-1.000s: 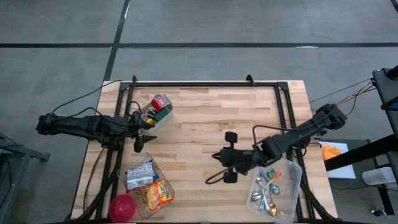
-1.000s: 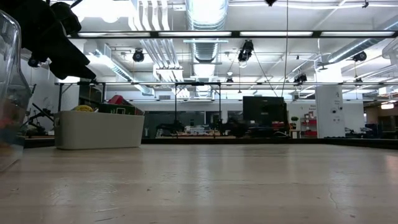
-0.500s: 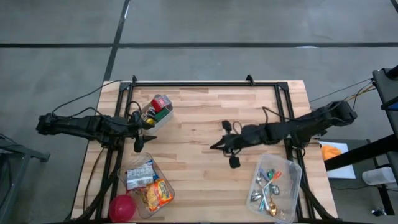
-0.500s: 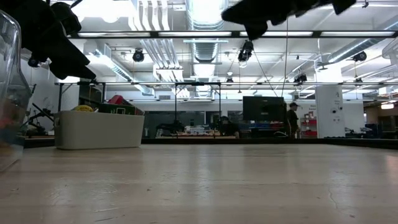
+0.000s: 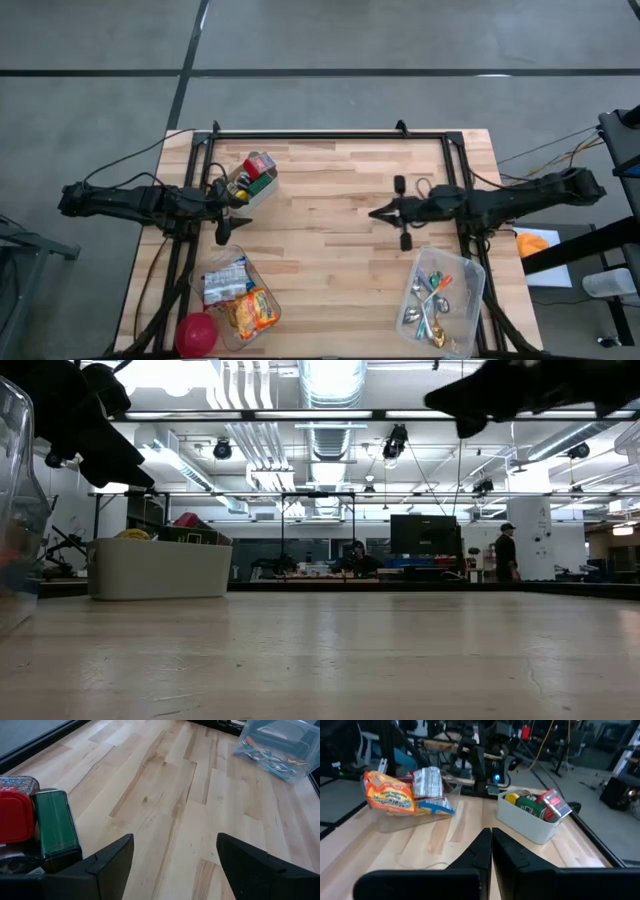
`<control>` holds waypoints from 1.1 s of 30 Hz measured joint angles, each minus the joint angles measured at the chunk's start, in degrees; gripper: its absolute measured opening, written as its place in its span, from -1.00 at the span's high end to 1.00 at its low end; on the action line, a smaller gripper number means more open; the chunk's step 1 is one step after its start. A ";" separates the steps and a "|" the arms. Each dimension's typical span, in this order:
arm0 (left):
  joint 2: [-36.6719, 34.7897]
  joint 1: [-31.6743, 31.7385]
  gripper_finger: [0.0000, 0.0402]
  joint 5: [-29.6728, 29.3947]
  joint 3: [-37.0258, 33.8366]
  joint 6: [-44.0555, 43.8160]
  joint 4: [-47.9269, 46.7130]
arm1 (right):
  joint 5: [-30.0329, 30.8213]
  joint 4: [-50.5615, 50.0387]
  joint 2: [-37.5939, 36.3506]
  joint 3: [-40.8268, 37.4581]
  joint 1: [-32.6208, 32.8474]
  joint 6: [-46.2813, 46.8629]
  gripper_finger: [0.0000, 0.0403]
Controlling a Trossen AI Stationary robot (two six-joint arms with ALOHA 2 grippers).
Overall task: Pick & Place Food Item
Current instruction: Return to Home Position
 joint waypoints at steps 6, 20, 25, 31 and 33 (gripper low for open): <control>0.01 -0.01 -0.42 0.00 0.00 0.00 0.01 | -0.15 -0.13 -11.86 -8.02 -0.02 0.14 0.95; 0.01 0.01 -0.42 0.00 0.00 0.00 0.04 | 0.33 -3.55 -39.09 -22.27 -0.02 -1.57 0.95; 0.01 0.00 -0.42 0.00 0.00 0.00 0.02 | 2.55 -13.43 -49.47 -23.61 0.02 -1.15 0.95; -0.01 -0.01 -0.42 0.00 0.00 0.00 0.05 | 6.23 -20.26 -56.38 -23.73 0.05 -0.84 0.95; -0.01 -0.01 -0.42 0.00 0.00 0.00 0.02 | 6.38 -21.58 -56.15 -23.53 0.02 -0.88 0.95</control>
